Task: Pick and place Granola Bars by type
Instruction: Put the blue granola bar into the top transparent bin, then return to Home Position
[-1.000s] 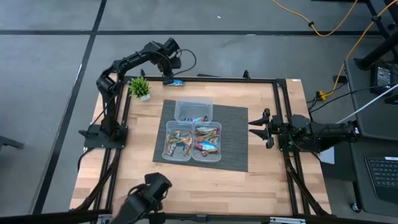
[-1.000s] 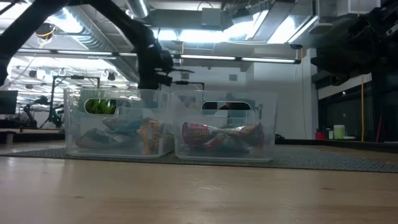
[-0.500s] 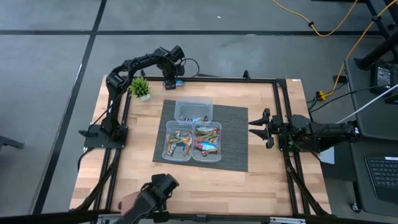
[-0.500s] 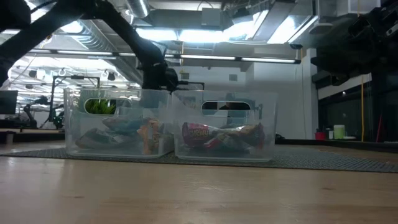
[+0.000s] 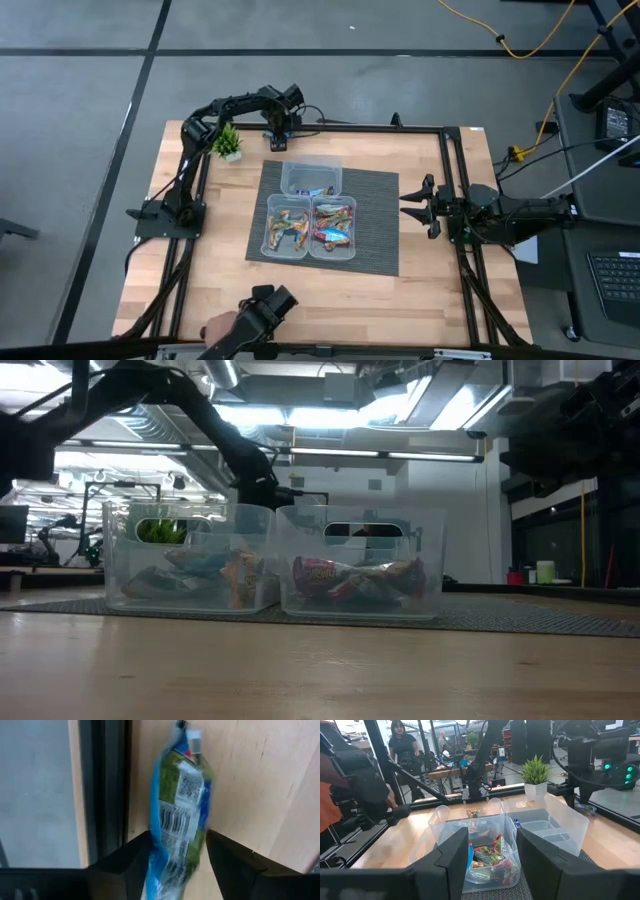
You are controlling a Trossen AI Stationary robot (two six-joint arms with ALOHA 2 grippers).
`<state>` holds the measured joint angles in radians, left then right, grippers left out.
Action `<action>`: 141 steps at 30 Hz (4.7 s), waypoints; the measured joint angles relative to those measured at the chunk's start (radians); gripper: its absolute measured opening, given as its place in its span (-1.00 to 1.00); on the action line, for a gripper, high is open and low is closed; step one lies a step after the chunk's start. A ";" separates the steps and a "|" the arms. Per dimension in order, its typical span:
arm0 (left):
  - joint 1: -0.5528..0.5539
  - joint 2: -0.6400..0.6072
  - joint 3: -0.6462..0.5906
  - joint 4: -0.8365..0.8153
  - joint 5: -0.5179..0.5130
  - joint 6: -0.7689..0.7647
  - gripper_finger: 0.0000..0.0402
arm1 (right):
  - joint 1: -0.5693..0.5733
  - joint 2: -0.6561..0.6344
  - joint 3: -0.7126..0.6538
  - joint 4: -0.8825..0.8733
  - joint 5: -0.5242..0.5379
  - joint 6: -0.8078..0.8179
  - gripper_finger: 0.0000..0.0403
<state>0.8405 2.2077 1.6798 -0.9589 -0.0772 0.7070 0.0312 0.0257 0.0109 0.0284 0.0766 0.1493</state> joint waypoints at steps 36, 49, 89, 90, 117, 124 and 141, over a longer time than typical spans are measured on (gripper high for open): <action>-0.142 -0.858 0.176 -0.192 0.142 -0.554 -0.87 | 0.000 0.000 0.000 0.000 0.000 0.000 -0.16; -0.390 -0.803 0.179 0.053 0.016 -0.738 -0.92 | 0.000 0.000 0.000 0.000 0.000 0.000 -0.16; -0.467 -0.047 0.535 -0.429 0.165 -0.678 -0.90 | 0.000 0.000 0.000 0.000 0.000 0.000 -0.16; -0.467 -0.047 0.535 -0.440 0.166 -0.679 -0.88 | 0.000 0.000 0.000 0.000 0.000 0.000 -0.16; -0.477 -0.611 0.535 -0.359 0.167 -0.612 -0.12 | 0.000 0.000 0.000 0.000 0.000 0.000 -0.16; -0.559 -0.949 0.322 -0.315 0.146 -0.550 -0.11 | 0.000 0.000 0.000 0.000 0.000 0.000 -0.16; -0.579 -1.945 -1.273 0.840 0.145 -0.738 -0.10 | 0.000 0.000 0.000 0.000 0.000 0.000 -0.16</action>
<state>0.2612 0.2630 0.4072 -0.1193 0.0680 -0.0313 0.0311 0.0256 0.0113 0.0284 0.0765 0.1493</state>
